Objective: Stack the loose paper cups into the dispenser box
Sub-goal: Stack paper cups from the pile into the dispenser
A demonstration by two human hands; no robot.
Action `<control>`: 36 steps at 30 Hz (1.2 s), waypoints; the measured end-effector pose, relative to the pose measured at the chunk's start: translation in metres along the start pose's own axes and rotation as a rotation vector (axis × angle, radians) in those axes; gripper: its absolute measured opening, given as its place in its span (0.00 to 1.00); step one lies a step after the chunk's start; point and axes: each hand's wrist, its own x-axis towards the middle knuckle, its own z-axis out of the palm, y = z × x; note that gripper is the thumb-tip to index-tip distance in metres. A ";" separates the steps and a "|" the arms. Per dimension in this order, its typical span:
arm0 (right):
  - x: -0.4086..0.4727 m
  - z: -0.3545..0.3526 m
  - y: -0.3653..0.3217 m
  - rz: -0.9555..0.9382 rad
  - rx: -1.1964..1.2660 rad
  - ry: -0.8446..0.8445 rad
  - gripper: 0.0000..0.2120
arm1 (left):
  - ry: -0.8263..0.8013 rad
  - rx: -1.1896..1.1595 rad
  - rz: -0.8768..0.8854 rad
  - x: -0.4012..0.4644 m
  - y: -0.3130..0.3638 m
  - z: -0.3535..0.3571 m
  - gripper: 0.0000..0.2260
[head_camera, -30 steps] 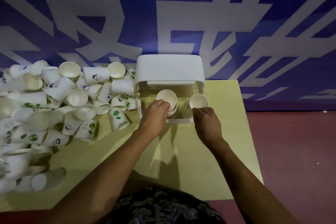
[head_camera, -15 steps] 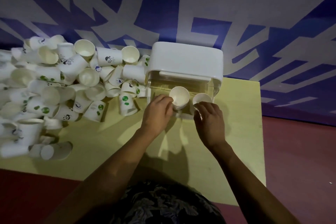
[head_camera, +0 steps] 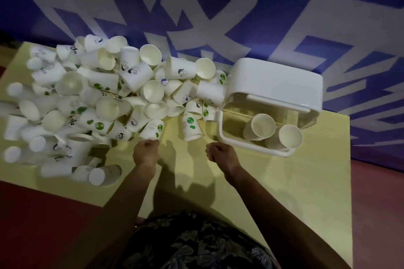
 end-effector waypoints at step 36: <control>-0.075 -0.015 -0.031 -0.525 -0.188 0.753 0.07 | -0.461 0.445 1.243 -0.087 0.081 0.024 0.05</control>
